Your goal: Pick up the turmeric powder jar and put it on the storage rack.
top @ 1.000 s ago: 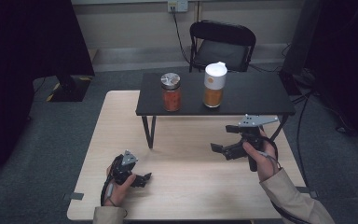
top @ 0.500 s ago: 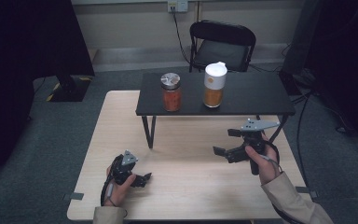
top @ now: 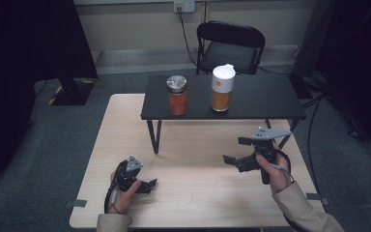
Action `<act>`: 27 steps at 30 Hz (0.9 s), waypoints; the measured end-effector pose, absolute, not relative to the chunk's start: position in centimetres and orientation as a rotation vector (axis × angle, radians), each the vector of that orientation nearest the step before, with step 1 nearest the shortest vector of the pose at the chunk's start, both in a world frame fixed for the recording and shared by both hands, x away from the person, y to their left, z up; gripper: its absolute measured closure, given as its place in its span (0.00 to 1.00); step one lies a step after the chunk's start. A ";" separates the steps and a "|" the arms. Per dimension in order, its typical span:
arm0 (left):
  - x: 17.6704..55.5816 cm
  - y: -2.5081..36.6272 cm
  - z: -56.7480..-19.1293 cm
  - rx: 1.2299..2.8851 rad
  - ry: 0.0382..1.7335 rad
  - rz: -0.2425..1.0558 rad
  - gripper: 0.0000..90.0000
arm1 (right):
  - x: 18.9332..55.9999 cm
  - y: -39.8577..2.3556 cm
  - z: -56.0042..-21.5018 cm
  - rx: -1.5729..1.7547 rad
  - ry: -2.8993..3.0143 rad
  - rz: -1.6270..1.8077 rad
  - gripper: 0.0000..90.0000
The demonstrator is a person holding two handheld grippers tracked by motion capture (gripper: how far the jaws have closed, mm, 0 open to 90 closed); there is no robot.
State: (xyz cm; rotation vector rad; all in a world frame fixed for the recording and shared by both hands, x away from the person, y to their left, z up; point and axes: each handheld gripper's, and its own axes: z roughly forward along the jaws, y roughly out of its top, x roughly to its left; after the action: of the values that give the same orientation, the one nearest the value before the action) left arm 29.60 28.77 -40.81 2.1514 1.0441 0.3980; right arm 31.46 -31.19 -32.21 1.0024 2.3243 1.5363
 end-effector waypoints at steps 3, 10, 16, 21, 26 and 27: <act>29.6 28.8 -40.8 2.151 1.044 0.398 0.00 | 31.4 -31.4 -32.4 1.010 2.320 1.537 0.00; 29.6 28.8 -40.8 2.151 1.044 0.398 0.00 | 31.2 -31.9 -32.9 1.013 2.315 1.536 0.00; 29.6 28.8 -40.8 2.151 1.044 0.398 0.00 | 30.9 -32.4 -33.5 1.029 2.307 1.530 0.00; 29.6 28.8 -40.8 2.151 1.044 0.398 0.00 | 30.8 -32.8 -33.8 1.033 2.302 1.533 0.00; 29.6 28.8 -40.8 2.151 1.044 0.398 0.00 | 30.6 -33.2 -34.2 1.042 2.304 1.531 0.00; 29.6 28.8 -40.8 2.151 1.044 0.398 0.00 | 30.6 -33.2 -34.3 1.044 2.303 1.532 0.00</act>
State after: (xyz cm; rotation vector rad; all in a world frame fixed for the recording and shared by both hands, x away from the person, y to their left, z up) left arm 29.60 28.77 -40.81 2.1513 1.0441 0.3980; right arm 30.62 -33.24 -34.34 1.0445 2.3029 1.5323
